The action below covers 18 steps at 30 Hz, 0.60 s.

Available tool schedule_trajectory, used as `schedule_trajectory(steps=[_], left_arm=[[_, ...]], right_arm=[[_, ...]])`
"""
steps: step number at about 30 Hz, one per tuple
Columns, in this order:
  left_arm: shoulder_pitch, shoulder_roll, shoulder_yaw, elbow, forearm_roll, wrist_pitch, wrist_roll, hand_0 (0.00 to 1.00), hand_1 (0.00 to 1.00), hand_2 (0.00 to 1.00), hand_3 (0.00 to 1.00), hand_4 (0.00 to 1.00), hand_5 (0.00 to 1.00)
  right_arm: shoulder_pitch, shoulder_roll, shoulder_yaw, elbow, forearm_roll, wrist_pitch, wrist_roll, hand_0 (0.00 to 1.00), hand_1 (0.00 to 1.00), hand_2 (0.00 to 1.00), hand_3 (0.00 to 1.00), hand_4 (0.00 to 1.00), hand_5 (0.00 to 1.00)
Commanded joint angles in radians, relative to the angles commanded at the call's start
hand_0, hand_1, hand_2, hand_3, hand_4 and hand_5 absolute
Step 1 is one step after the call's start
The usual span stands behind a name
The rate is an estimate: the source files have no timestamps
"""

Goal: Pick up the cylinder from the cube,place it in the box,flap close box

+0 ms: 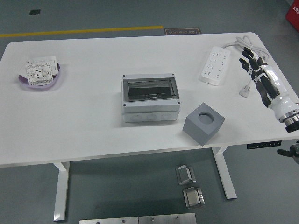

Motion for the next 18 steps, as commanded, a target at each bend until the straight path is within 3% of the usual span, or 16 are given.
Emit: schedule_trajectory(steps=[18], left_arm=[[-0.002,-0.006,0.002,0.000,0.000,-0.001,0.001,0.666,0.666,0.575,0.606,0.623,0.281]], right_arm=[[-0.014,0.001,0.043,-0.001,-0.012,-0.016,-0.006,0.998,0.936,0.949,0.981,0.994,0.887]])
